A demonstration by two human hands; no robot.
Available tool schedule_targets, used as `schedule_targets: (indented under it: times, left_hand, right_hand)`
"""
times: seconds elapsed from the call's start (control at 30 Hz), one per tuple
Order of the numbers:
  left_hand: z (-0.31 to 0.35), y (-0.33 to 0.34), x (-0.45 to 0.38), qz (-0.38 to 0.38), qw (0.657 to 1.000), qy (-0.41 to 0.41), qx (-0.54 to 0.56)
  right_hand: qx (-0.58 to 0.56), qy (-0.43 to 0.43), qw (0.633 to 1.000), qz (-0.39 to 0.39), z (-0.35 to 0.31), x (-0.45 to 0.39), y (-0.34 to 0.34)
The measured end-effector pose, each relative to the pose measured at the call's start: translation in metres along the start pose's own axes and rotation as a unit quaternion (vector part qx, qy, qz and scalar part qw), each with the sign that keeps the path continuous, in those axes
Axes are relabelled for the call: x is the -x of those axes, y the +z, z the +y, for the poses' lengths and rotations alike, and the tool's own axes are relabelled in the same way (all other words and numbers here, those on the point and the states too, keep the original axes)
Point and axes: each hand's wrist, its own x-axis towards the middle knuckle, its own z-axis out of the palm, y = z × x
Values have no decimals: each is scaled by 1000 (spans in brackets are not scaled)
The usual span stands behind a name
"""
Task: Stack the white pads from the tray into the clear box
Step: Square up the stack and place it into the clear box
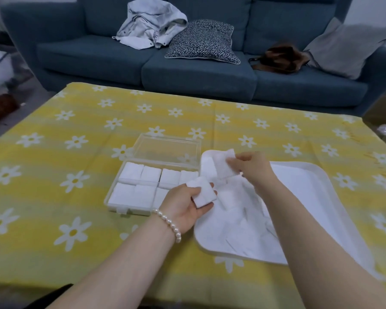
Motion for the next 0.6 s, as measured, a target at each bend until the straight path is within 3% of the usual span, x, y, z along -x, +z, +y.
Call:
schedule_targets:
  times: [0.1, 0.17, 0.33, 0.6]
  left_hand:
    - [-5, 4, 4, -12, 1000, 1, 15]
    - [-10, 7, 9, -34, 999, -7, 22]
    - [-18, 12, 18, -105, 994, -29, -6]
    - [-20, 12, 24, -139, 988, -47, -49]
  right_hand:
    - [-210, 58, 976, -14, 3, 45, -11]
    - [-273, 84, 958, -41, 2, 73, -11]
    - [-220, 63, 973, -2, 8, 107, -3]
    - [-110, -9, 992, 53, 16, 116, 5]
